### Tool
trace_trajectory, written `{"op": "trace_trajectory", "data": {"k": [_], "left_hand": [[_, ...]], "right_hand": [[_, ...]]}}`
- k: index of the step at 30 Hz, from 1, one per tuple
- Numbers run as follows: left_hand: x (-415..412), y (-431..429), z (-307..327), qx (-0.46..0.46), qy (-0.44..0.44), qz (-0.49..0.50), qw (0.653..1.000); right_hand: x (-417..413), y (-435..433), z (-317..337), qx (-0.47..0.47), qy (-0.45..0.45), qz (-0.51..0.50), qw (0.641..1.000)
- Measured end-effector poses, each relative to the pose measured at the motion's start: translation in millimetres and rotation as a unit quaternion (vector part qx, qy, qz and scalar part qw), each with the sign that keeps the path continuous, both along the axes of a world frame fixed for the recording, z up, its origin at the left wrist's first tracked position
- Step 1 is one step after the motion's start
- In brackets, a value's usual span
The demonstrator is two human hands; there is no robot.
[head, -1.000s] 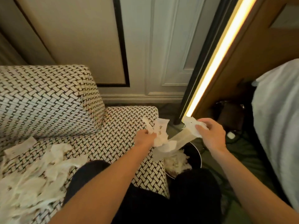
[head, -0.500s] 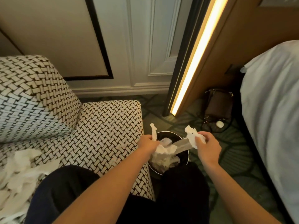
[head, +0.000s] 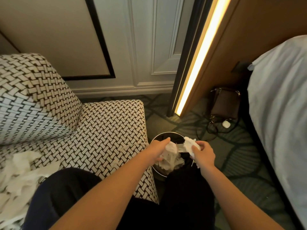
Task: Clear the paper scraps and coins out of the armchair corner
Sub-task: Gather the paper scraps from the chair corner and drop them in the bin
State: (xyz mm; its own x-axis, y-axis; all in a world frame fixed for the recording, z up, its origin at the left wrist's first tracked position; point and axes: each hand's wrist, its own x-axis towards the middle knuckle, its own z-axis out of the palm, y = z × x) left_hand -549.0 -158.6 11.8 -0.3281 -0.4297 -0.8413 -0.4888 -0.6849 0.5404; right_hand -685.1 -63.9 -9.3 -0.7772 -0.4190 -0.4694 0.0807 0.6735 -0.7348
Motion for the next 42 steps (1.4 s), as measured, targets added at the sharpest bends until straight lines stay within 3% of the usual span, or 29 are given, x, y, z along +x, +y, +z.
{"op": "trace_trajectory", "data": {"k": [3, 8, 17, 27, 37, 42], "left_hand": [[7, 2, 5, -0.004, -0.004, -0.028, 1.0], [22, 1, 12, -0.015, -0.004, -0.04, 0.999], [46, 2, 26, -0.042, 0.006, -0.024, 0.999], [85, -1, 42, -0.077, 0.037, -0.008, 0.996], [169, -10, 81, -0.13, 0.119, 0.102, 0.979], [235, -17, 103, -0.145, 0.196, 0.21, 0.947]], "right_hand": [[3, -4, -7, 0.027, -0.067, 0.009, 0.997], [5, -17, -10, -0.022, -0.194, -0.036, 0.98], [22, -28, 16, -0.128, -0.369, -0.129, 0.912], [62, -40, 54, -0.111, -0.331, -0.031, 0.937], [155, -82, 116, -0.144, -0.275, 0.114, 0.944], [226, -100, 134, -0.159, -0.256, 0.209, 0.93]]}}
